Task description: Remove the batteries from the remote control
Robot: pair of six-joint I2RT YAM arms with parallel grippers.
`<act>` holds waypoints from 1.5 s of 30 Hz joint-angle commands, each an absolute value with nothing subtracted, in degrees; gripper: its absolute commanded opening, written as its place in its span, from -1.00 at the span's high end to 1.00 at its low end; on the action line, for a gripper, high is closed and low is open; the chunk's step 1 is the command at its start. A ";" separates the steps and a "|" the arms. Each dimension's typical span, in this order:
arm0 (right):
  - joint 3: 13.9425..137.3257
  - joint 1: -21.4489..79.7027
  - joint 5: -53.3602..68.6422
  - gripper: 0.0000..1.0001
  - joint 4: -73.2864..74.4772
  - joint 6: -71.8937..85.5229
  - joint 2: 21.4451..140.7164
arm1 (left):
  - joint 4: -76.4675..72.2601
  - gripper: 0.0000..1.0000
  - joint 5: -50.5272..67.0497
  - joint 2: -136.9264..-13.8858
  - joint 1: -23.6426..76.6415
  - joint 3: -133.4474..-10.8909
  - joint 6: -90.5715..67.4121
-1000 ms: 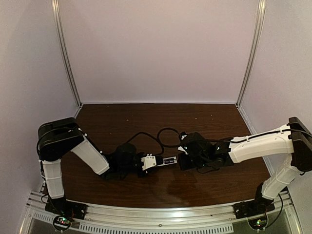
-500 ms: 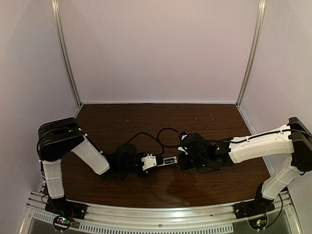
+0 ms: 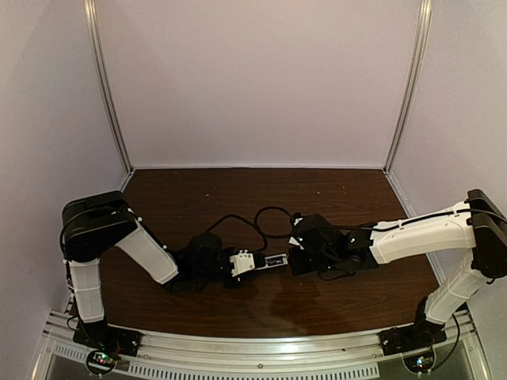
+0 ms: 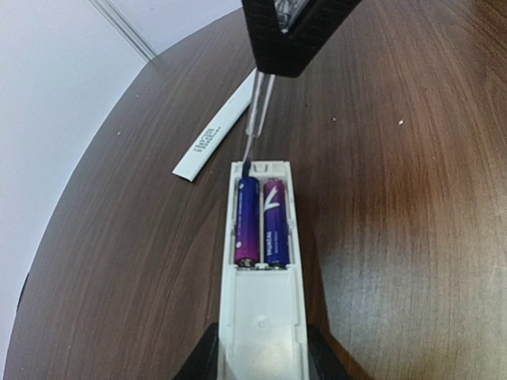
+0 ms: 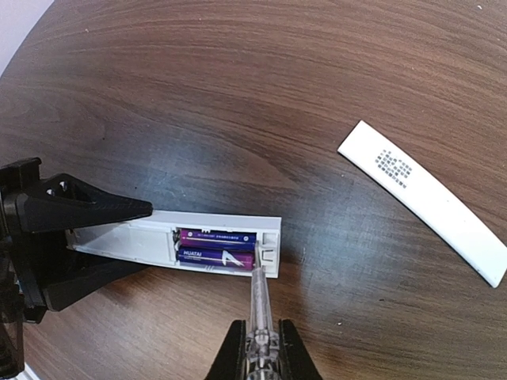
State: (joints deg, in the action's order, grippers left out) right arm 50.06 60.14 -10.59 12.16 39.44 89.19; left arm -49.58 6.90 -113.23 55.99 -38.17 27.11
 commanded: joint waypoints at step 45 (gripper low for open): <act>48.54 56.53 3.10 1.00 5.95 34.29 91.17 | -51.26 1.00 7.12 -114.67 56.77 -39.29 28.45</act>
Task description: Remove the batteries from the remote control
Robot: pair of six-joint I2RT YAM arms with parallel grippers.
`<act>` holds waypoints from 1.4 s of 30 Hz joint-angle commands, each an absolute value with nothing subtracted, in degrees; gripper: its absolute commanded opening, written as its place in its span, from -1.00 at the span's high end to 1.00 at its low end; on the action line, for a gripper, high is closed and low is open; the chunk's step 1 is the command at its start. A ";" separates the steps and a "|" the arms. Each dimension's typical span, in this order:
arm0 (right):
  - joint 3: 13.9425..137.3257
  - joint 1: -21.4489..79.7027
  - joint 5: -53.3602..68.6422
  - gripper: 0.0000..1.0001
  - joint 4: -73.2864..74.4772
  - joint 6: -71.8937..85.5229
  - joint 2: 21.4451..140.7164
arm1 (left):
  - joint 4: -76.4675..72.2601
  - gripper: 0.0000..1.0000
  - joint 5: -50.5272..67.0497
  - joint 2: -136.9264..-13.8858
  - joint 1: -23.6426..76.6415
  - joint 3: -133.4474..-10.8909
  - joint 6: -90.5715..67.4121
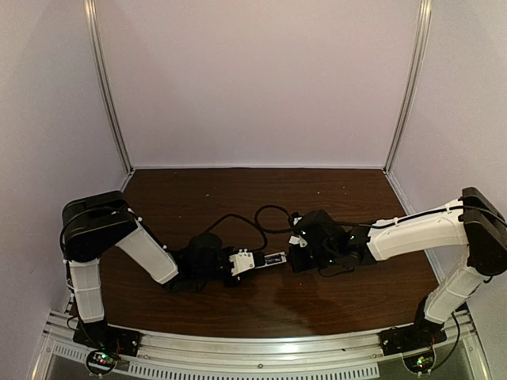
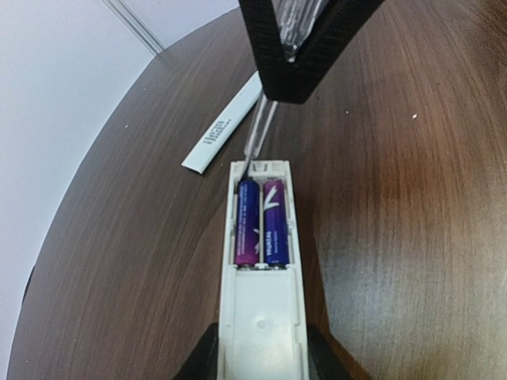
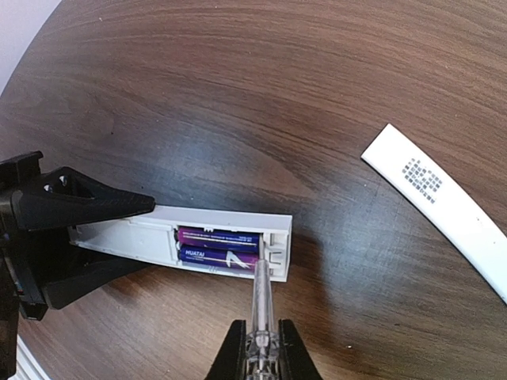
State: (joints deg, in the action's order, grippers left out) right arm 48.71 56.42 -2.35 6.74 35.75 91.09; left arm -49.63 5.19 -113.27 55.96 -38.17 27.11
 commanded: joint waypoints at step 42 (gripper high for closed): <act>45.26 53.61 11.85 1.00 2.10 32.43 90.43 | -52.30 1.00 8.18 -114.87 56.84 -38.85 28.41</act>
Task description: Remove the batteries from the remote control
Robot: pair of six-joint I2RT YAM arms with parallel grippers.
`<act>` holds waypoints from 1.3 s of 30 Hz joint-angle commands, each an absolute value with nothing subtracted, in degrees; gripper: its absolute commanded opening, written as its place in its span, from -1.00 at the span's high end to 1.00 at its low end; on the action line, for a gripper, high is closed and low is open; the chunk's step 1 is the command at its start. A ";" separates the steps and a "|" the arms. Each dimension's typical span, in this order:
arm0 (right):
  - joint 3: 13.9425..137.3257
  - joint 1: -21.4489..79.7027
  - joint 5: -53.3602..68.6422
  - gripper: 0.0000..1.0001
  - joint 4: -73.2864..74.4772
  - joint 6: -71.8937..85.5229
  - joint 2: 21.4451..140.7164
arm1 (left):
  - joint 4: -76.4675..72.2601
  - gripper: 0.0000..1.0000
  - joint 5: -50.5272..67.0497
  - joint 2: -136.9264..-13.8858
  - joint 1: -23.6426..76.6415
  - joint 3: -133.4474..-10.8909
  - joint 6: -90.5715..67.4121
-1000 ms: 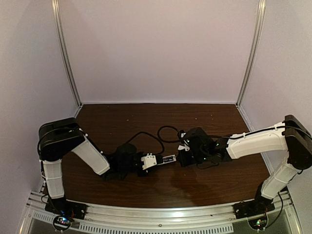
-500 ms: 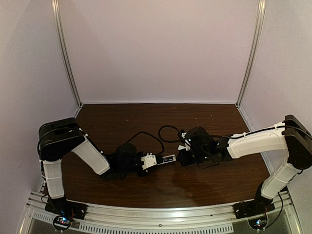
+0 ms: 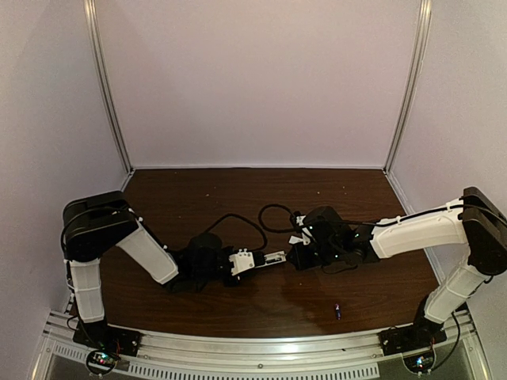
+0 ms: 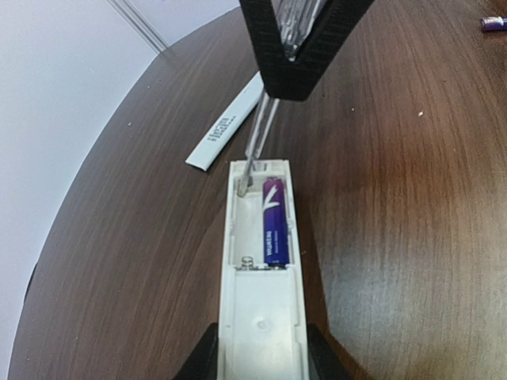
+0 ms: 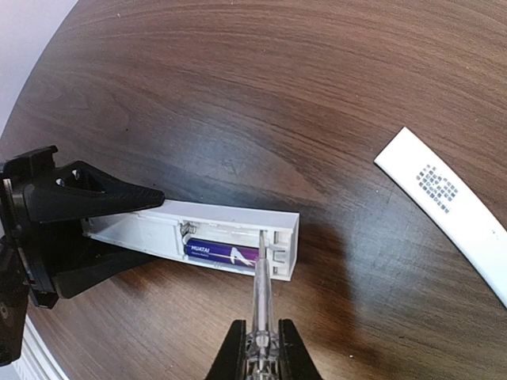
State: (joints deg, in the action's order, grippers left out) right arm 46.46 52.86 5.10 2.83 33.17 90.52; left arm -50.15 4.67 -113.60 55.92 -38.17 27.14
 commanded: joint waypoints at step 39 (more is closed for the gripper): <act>50.27 53.75 12.05 1.00 13.85 28.01 83.76 | -53.96 1.00 5.92 -114.14 56.86 -37.26 29.02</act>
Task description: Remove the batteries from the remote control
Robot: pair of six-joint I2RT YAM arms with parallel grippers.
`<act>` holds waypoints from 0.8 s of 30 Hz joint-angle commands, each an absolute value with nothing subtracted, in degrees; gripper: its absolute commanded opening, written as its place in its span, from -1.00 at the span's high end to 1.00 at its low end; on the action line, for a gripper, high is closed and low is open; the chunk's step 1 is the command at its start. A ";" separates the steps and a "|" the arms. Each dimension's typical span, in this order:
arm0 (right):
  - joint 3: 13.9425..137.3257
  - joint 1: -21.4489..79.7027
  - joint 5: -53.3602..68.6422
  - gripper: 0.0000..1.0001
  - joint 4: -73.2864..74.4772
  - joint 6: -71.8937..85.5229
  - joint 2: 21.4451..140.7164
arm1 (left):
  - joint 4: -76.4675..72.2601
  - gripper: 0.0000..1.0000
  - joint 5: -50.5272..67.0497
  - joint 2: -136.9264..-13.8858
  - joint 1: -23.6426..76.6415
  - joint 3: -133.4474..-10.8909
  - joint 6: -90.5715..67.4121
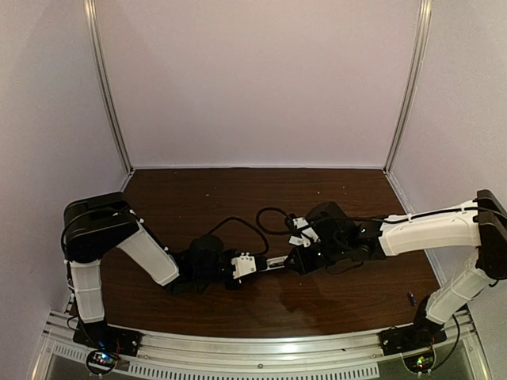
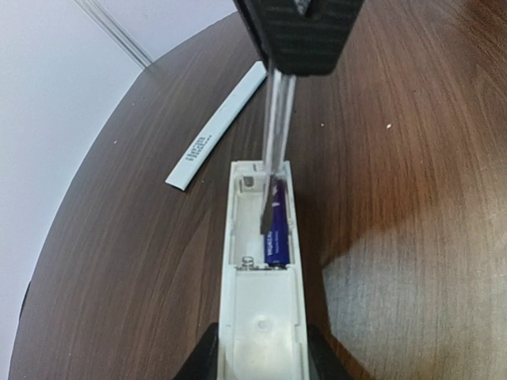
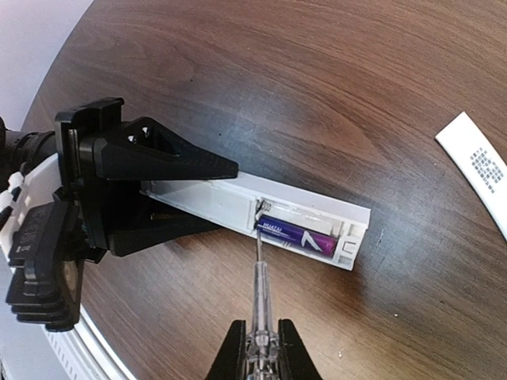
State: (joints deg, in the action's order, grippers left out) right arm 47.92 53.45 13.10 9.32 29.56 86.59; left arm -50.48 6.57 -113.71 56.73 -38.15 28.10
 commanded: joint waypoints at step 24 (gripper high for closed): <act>56.52 53.70 3.93 1.00 26.82 19.39 76.00 | -86.16 1.00 -3.30 -115.18 57.93 -24.97 37.45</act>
